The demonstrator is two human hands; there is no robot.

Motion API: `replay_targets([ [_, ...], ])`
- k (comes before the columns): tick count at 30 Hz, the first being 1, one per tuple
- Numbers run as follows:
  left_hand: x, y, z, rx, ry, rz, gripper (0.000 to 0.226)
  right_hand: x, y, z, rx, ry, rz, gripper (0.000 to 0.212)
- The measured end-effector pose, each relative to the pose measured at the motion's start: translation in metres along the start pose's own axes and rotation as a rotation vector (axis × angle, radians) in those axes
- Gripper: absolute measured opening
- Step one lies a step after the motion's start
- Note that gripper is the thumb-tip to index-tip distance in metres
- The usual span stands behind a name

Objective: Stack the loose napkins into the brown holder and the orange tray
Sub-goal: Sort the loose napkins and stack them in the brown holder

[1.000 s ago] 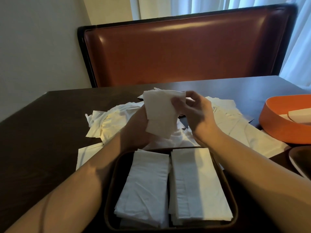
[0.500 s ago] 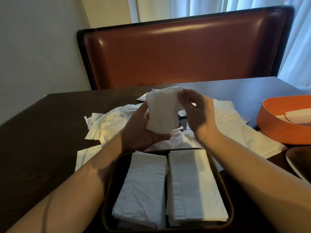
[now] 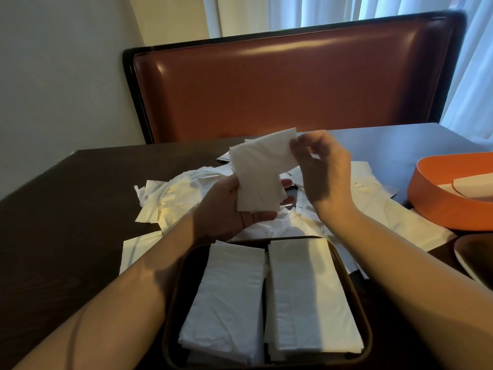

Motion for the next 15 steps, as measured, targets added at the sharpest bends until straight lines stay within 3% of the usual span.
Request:
replay_targets([
  [2,0.0,-0.005,-0.005,0.144,0.046,-0.019,0.029,-0.002,0.005,0.002,0.062,0.046,-0.042,0.004],
  [3,-0.002,-0.004,-0.002,0.317,0.128,-0.027,0.039,-0.003,0.008,0.005,0.137,0.08,-0.061,0.005],
  [5,-0.006,0.0,-0.002,0.431,0.137,-0.05,0.049,-0.008,0.011,0.009,0.162,0.086,-0.011,0.01],
  [10,-0.007,0.008,0.0,0.449,0.118,-0.176,0.062,0.002,-0.006,0.023,-0.157,-0.296,0.556,0.015],
  [12,-0.007,0.009,0.002,0.387,0.15,-0.153,0.07,0.006,-0.009,0.027,-0.087,-0.24,0.596,0.013],
  [15,-0.008,0.003,0.004,0.33,0.203,-0.048,0.079,0.005,-0.011,0.03,0.254,0.066,0.495,0.014],
])
Point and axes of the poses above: each hand's wrist, its own x-axis away from the middle knuckle, its own y-axis out of the back of the hand, z = x × y, the point moved 4 cm from there along -x, towards the middle knuckle, and after that the axes turned 1 degree about x, right-handed, at the moved point
